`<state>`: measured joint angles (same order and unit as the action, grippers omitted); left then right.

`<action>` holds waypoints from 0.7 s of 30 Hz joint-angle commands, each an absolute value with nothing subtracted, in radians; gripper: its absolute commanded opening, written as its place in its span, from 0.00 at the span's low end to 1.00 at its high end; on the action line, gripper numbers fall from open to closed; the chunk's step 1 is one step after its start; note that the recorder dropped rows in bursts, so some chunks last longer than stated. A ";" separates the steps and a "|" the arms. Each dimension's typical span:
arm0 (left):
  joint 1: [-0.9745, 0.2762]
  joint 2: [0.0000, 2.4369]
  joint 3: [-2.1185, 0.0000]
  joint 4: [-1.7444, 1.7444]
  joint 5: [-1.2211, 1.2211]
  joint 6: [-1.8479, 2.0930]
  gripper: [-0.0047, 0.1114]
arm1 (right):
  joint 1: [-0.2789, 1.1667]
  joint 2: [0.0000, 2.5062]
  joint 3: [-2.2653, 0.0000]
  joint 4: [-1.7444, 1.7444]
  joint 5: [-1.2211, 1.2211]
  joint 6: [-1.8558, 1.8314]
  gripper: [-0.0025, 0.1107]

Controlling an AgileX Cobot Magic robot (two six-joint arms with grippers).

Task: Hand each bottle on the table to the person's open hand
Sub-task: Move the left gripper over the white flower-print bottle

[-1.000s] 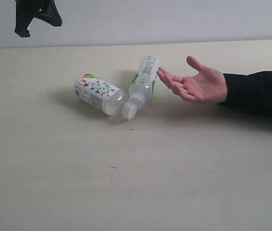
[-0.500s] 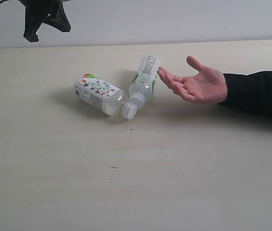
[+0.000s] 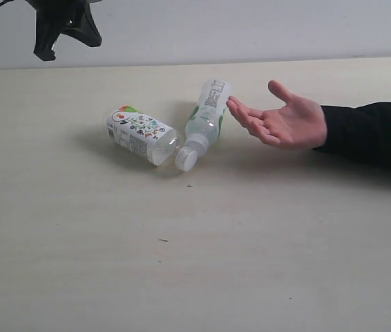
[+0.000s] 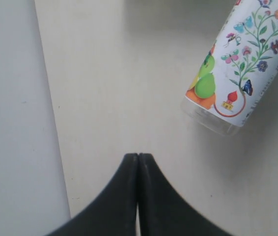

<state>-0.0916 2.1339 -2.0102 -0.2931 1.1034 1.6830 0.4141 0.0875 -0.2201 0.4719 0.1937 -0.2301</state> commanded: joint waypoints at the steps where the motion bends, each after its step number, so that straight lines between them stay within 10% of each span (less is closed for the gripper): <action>1: -0.095 2.139 -2.019 -0.303 1.108 1.672 0.04 | 0.418 0.083 -0.216 0.470 0.193 -0.231 0.02; 21: -0.191 2.209 -2.019 -0.262 1.125 1.672 0.04 | 0.418 0.083 -0.216 0.472 0.194 -0.231 0.02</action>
<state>-0.1881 2.2009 -2.0107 -0.2907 1.0956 1.6830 0.4141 0.0875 -0.2201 0.4758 0.1937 -0.2301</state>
